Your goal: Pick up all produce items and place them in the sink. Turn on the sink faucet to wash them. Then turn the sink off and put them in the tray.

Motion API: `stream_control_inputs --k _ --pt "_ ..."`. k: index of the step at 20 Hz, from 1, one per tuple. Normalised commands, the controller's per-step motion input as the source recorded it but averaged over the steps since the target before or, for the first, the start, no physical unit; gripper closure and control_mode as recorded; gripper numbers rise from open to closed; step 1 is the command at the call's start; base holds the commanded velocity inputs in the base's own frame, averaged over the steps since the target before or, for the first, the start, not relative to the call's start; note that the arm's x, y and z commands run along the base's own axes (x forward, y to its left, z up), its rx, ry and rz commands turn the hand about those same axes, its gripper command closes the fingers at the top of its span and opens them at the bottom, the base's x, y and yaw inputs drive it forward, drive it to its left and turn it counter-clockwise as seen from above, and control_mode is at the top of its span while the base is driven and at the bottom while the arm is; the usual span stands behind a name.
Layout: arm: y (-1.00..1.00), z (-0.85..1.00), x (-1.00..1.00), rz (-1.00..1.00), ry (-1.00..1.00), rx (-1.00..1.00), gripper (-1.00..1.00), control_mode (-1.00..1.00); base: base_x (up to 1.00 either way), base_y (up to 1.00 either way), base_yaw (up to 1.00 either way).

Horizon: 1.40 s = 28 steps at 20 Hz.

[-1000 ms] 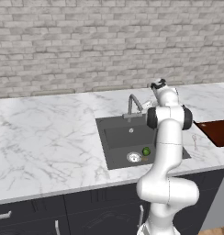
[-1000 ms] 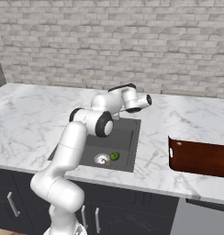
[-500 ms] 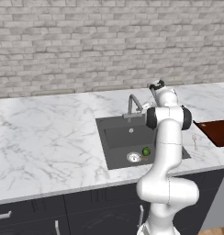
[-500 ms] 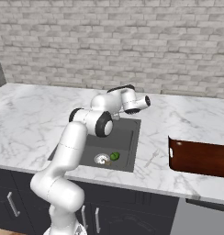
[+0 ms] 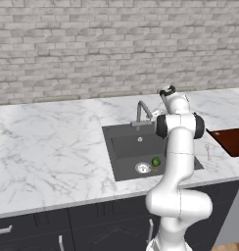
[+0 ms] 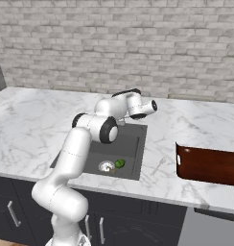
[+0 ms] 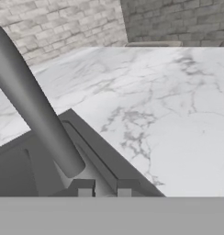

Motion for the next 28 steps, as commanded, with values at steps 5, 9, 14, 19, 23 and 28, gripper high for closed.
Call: stream_control_inputs --k 5,9,14,19,23,28 --pt "0.00 0.00 0.00 0.00 0.00 0.00 1.00 -1.00 0.00 0.00 0.00" --pt "0.00 0.00 0.00 0.00 0.00 0.00 1.00 -1.00 0.00 0.00 0.00" --pt "0.00 -0.01 0.00 0.00 0.00 0.00 1.00 -1.00 0.00 0.00 0.00" --pt "0.00 -0.01 0.00 0.00 0.00 0.00 1.00 -1.00 0.00 0.00 0.00" --pt "0.00 0.00 0.00 0.00 0.00 0.00 1.00 -1.00 0.00 0.00 0.00" --pt "0.00 0.00 0.00 0.00 0.01 0.00 1.00 -1.00 0.00 0.00 0.00"
